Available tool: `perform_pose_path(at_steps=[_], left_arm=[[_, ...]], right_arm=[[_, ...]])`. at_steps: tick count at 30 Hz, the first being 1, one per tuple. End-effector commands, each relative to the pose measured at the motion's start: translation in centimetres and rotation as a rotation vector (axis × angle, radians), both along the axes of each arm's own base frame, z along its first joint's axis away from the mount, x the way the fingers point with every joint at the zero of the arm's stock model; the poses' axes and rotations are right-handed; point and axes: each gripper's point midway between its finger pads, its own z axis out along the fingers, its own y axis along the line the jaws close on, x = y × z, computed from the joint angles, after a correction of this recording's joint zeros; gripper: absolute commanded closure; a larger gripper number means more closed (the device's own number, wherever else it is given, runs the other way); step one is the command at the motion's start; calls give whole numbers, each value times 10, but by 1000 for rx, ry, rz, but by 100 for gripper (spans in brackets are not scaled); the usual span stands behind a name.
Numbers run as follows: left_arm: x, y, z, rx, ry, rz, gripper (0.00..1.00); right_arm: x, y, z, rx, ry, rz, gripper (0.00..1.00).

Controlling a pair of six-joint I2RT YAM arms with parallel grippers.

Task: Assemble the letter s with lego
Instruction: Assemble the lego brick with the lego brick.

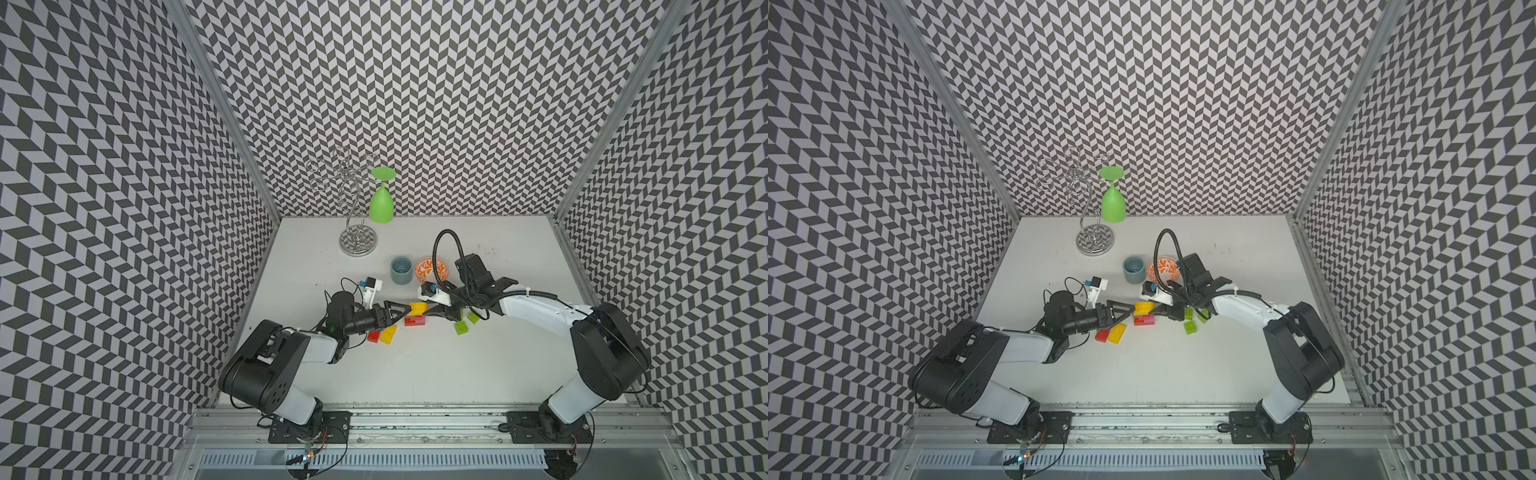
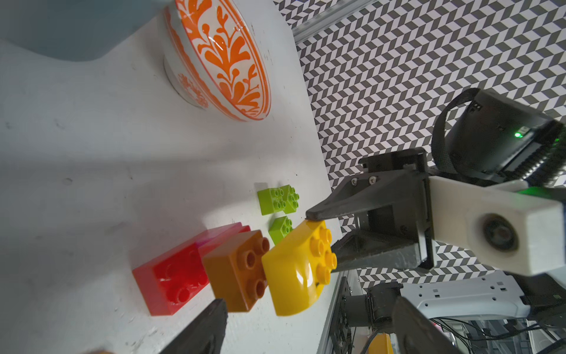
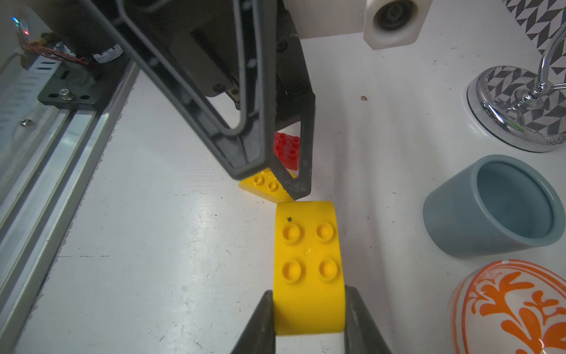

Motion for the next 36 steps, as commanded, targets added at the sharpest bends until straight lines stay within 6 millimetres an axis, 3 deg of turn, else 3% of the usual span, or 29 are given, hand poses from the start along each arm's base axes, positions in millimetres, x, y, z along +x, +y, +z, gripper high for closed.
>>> perform_pose_path(at_steps=[1, 14, 36], left_arm=[[-1, -7, -1, -6, 25, -39, 15], [2, -9, -17, 6, 88, -50, 18], [6, -13, -25, 3, 124, -53, 29]], right_arm=[[6, 8, 6, 50, -35, 43, 90], [10, 11, 4, 74, -42, 44, 92], [10, 9, -11, 58, -39, 42, 93]])
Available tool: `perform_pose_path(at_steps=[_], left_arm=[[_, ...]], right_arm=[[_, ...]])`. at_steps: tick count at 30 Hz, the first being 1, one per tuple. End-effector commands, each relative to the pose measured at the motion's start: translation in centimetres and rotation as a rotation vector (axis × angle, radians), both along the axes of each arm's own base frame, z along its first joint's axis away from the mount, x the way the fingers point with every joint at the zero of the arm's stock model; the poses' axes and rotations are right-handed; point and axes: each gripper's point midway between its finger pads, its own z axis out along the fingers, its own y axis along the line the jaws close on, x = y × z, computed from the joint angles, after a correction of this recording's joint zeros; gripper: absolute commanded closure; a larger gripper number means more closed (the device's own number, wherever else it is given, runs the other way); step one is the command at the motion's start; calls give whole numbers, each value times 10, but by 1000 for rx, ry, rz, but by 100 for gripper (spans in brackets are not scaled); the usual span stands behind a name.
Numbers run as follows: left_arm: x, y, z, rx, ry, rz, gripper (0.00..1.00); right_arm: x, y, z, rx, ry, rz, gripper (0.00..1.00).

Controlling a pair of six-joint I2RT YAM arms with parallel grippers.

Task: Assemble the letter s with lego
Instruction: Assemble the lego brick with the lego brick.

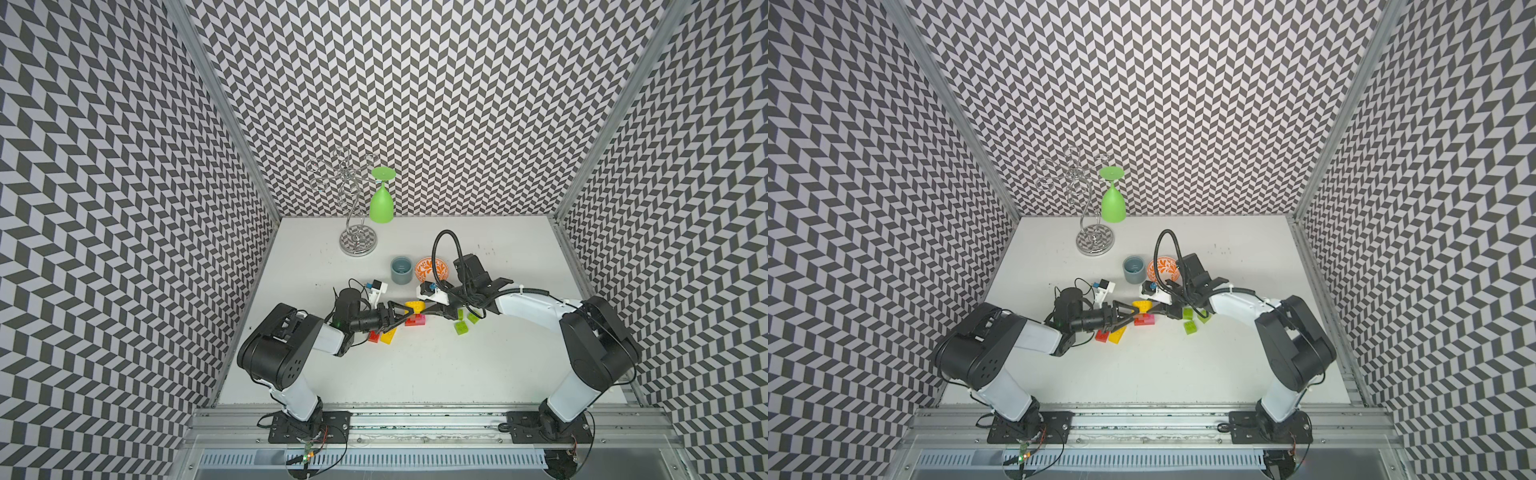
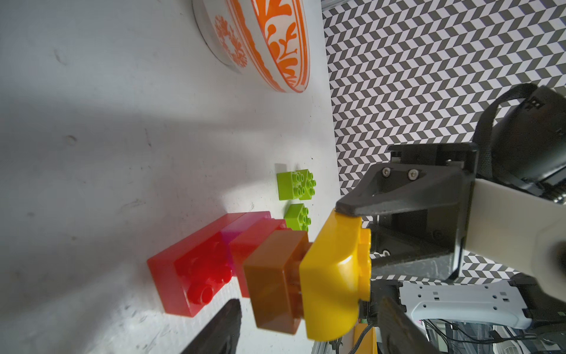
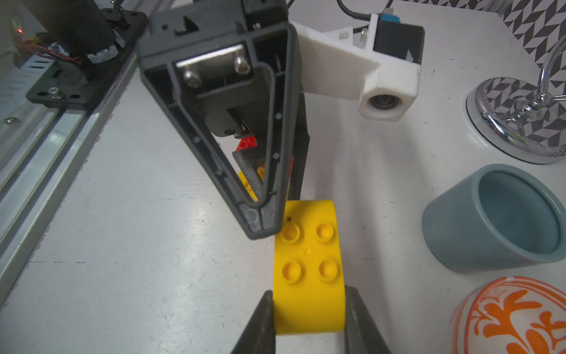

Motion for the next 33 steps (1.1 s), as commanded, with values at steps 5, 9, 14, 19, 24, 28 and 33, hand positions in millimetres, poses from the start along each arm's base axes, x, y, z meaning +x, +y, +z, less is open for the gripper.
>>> perform_pose_path(at_steps=[5, 9, 14, 19, 24, 28, 33], left_arm=[[5, -4, 7, -16, -26, -12, 33], [5, -5, 6, -18, -24, -13, 34], [6, -5, 4, -17, -17, -13, 35], [6, -5, 4, -19, -19, -12, 34], [5, -4, 10, -26, -32, -5, 31], [6, -4, 14, -31, -40, 0, 31], [9, -3, 8, -30, -16, 5, 32]], right_arm=[[3, 0, -4, 21, -21, 17, 94], [4, -1, -6, 17, -18, 12, 95], [4, -2, -6, 16, -16, 9, 96], [5, -2, -6, 12, -8, 9, 96], [5, -2, -7, 11, -4, 10, 96], [5, -2, -6, 12, -2, 10, 96], [5, -1, -6, 11, 0, 11, 96]])
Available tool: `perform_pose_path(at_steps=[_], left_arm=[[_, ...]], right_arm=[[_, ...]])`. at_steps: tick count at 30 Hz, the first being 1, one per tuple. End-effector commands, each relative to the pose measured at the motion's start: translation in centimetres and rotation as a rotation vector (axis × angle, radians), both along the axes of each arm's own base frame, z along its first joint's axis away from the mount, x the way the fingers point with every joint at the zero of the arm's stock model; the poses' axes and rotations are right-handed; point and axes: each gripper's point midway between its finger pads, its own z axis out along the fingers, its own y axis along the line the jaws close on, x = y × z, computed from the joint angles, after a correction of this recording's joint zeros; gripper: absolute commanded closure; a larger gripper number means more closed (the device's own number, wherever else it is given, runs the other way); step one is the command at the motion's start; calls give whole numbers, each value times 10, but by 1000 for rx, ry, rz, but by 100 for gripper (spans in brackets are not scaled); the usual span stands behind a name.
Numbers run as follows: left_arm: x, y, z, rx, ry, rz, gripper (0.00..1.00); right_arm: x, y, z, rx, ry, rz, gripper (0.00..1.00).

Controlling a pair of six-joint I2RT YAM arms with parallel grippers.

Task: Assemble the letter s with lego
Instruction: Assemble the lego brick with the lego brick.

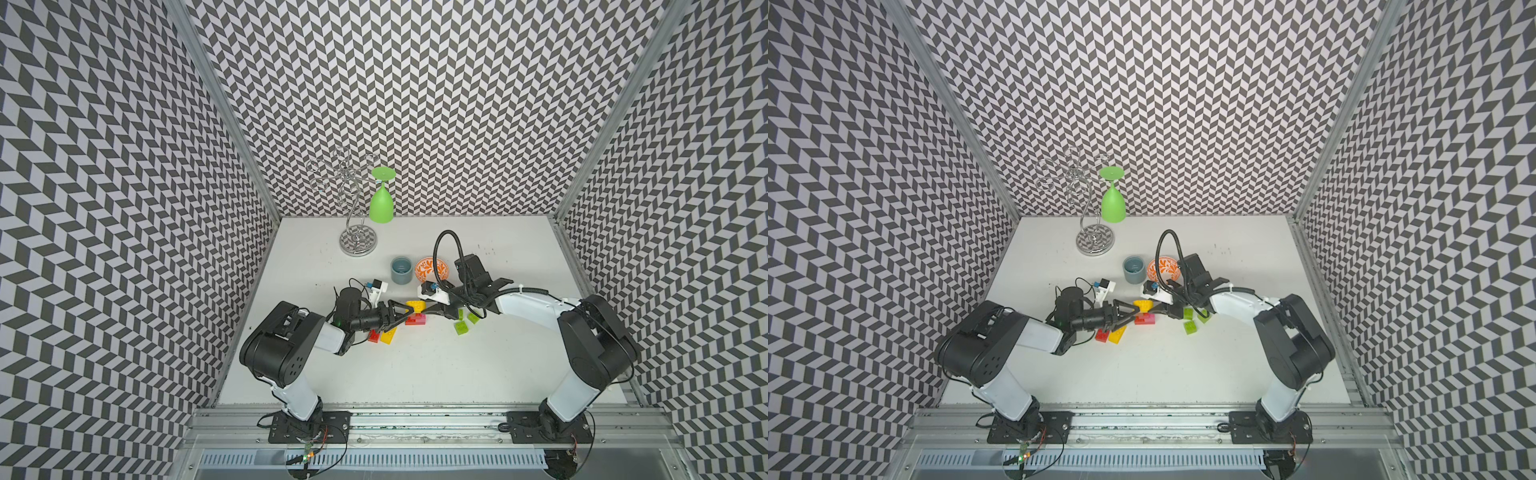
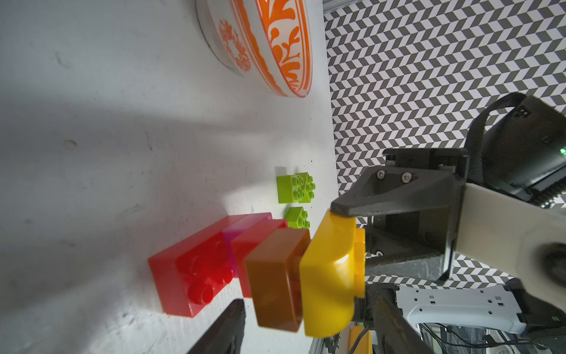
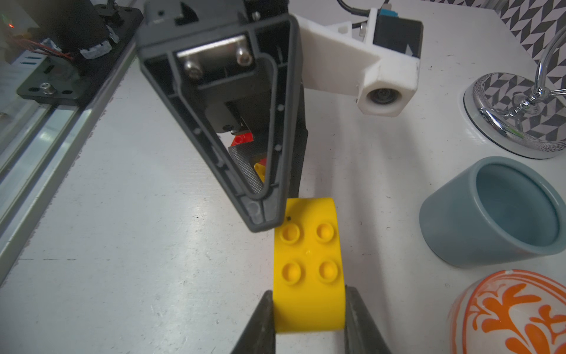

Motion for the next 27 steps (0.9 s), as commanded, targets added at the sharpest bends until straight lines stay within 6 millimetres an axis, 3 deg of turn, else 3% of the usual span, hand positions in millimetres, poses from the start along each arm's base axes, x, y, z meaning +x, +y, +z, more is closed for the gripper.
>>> perform_pose_path(at_steps=[1, 17, 27], left_arm=[[6, -2, 6, -19, -27, 1, 32], [13, 3, 9, -47, -14, 38, 34], [15, 2, -1, -30, 1, 37, 38]], right_arm=[[1, 2, -2, 9, 2, 18, 96], [1, 3, -4, 3, 27, 22, 96], [2, 3, -1, 1, 30, 15, 97]])
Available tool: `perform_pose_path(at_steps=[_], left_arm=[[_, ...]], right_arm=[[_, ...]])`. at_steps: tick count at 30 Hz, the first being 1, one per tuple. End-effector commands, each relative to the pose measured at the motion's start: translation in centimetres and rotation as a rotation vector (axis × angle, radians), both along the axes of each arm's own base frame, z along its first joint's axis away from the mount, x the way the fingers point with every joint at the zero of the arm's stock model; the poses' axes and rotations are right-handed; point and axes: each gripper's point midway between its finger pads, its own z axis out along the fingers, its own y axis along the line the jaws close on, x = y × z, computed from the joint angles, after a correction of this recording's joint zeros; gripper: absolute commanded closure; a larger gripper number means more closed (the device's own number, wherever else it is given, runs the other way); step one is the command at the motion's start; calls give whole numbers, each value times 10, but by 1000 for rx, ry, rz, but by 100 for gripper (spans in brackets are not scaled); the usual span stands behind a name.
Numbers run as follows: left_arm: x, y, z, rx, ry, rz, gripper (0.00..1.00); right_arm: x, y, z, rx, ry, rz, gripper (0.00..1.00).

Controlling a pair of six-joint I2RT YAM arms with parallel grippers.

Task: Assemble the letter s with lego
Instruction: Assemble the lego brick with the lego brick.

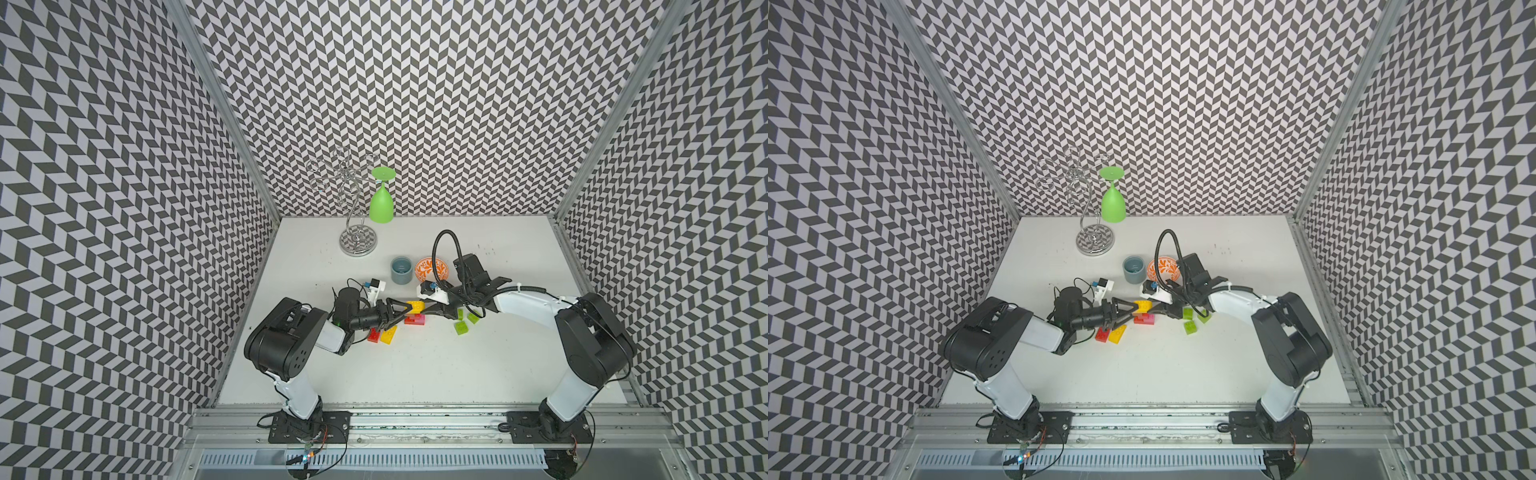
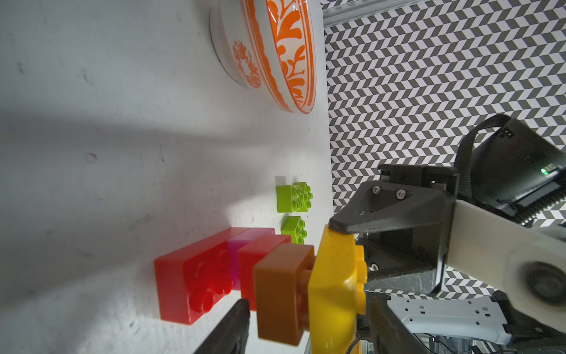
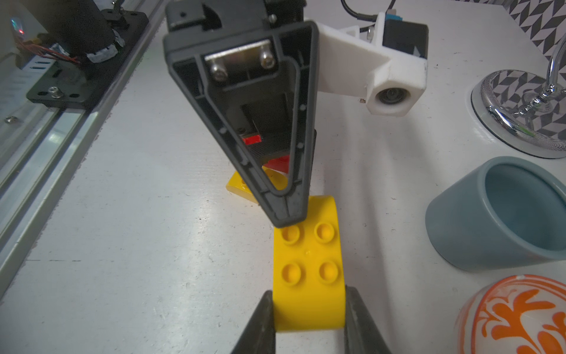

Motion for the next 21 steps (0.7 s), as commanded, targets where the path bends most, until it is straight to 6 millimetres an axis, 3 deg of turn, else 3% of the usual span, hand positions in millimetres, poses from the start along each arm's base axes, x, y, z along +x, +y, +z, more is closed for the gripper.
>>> perform_pose_path(at_steps=[1, 21], left_arm=[[7, -1, 0, 1, -30, 5, 39], [4, 2, -20, 34, 6, 9, 48]], right_arm=[[3, 1, 1, 0, 6, 5, 97], [3, 0, -1, -10, 13, -3, 97]])
